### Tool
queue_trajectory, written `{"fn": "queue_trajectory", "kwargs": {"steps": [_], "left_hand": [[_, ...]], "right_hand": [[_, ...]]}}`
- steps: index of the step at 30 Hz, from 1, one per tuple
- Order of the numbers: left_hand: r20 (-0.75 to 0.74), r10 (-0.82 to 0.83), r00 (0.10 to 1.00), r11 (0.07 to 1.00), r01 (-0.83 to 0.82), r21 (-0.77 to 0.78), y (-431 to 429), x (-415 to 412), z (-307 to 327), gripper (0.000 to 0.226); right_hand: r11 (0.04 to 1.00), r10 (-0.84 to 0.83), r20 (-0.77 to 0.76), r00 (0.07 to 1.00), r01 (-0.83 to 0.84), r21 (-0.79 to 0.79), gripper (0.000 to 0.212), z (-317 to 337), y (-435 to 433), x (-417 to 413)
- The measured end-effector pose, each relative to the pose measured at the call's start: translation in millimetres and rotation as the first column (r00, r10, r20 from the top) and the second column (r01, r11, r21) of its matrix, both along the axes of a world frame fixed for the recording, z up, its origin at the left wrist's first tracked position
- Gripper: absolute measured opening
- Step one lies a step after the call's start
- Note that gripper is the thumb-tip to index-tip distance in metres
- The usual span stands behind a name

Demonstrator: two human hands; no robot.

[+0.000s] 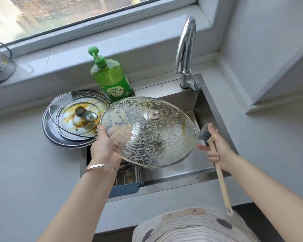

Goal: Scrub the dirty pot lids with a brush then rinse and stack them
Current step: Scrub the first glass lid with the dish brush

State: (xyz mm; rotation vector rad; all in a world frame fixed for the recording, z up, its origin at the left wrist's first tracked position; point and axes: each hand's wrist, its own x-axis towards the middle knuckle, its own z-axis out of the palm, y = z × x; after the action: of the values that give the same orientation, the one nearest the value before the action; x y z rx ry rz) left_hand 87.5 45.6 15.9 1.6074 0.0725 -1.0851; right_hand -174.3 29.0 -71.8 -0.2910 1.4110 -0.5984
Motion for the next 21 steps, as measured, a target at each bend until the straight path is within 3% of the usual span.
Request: {"fn": "queue_trajectory", "kwargs": {"steps": [2, 4, 6, 10, 13, 14, 21], "left_hand": [[-0.048, -0.085, 0.995, 0.996, 0.084, -0.033, 0.9, 2.0, 1.6, 0.031], [-0.093, -0.142, 0.985, 0.989, 0.137, -0.058, -0.7, 5.4, 3.8, 0.033], [-0.119, -0.187, 0.975, 0.982, 0.182, -0.049, -5.4, 12.3, 5.6, 0.035], [-0.126, -0.27, 0.955, 0.96, 0.257, -0.106, -13.8, 27.1, 8.0, 0.042], [-0.286, -0.31, 0.907, 0.931, 0.229, -0.284, -13.8, 25.2, 9.2, 0.058], [-0.329, -0.292, 0.898, 0.931, 0.187, -0.314, -10.8, 16.1, 7.0, 0.062], [-0.557, -0.086, 0.826, 0.955, -0.09, -0.281, 2.6, -72.6, -4.7, 0.047]], "right_hand": [[0.996, -0.056, 0.304, 0.951, 0.034, 0.078, 0.069, 0.1, -3.9, 3.3], [0.992, -0.116, 0.55, 0.827, 0.075, 0.097, 0.054, 5.6, -5.4, 7.9], [0.988, -0.155, 0.637, 0.755, 0.137, 0.078, 0.056, 11.2, -5.9, 12.4], [0.982, -0.143, 0.616, 0.775, 0.19, -0.011, 0.055, 21.9, -3.5, 19.6], [0.96, -0.193, 0.511, 0.838, 0.269, -0.078, 0.011, 31.7, -5.8, 29.2], [0.951, -0.21, 0.492, 0.845, 0.294, -0.1, 0.009, 33.8, -7.9, 32.6], [0.922, -0.223, 0.476, 0.85, 0.343, -0.179, 0.026, 37.2, 6.0, 73.1]]}}
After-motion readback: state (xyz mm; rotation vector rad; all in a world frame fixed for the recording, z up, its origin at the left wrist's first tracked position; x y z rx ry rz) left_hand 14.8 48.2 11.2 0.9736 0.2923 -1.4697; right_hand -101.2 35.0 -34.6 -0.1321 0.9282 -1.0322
